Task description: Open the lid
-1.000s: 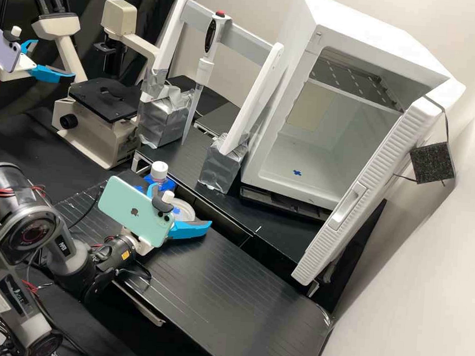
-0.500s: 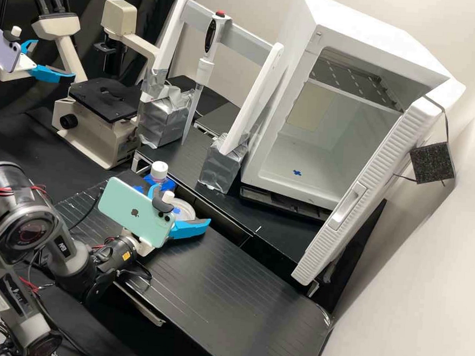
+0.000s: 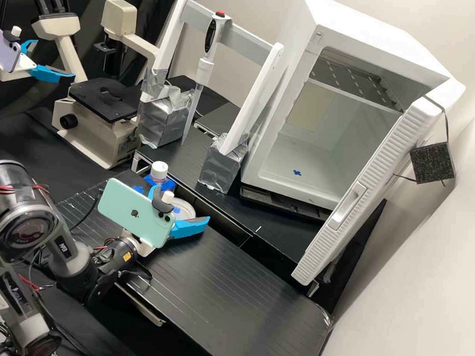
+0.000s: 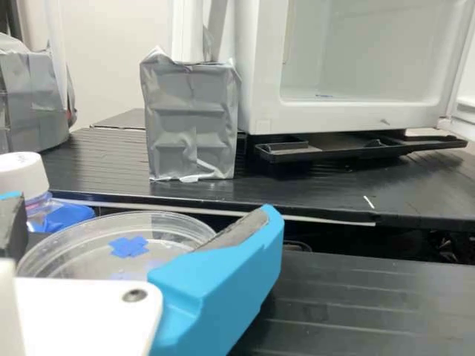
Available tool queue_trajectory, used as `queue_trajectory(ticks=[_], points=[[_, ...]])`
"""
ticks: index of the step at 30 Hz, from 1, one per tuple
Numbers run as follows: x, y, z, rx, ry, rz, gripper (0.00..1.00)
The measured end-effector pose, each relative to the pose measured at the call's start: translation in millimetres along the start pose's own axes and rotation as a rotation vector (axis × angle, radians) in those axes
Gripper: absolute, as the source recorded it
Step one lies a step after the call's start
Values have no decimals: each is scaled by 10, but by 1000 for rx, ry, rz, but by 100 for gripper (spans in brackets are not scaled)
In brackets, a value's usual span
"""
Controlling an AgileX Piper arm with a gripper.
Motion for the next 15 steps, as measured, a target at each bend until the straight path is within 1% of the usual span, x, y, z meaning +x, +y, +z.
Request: queue_trajectory(ticks=[1,4,7,8,10,13,15], points=[[-6,6,5,8,2,-3,0],[-44,59,15,11,11,-1,0],[-104,115,-17,23,43,-6,0],[-125,134,-29,35,51,-6,0],[-180,180,-73,41,77,-1,0],[-238,214,-137,61,109,-1,0],[-265,221,-167,63,124,-8,0]])
